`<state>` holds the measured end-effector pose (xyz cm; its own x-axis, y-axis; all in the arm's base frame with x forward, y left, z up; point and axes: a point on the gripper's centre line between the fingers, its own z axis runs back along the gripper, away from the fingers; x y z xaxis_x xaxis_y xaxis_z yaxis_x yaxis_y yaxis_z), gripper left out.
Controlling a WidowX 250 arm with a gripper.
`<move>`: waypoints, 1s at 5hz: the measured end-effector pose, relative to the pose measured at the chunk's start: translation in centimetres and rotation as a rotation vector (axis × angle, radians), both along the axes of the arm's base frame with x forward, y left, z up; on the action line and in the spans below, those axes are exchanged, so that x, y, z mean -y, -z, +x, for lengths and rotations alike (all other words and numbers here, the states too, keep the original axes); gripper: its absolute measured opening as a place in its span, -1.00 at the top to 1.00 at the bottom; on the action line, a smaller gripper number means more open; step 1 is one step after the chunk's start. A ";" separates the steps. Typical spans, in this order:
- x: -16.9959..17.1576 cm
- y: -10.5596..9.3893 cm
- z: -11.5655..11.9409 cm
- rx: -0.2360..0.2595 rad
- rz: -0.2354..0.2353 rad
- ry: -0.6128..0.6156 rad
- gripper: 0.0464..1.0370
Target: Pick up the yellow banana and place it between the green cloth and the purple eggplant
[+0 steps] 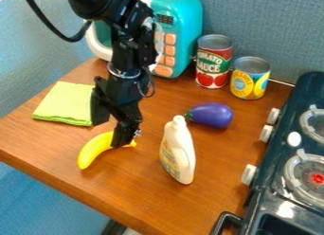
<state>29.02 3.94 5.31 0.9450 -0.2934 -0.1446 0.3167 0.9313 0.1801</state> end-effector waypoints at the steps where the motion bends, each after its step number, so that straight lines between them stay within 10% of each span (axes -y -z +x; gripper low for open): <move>1: -0.2 0.7 -0.3 -0.031 0.014 -0.013 -0.93; 4: -1.6 3.4 -0.8 -0.109 0.020 -0.061 -0.82; 5: -1.7 3.4 -0.6 -0.096 0.022 -0.071 -0.26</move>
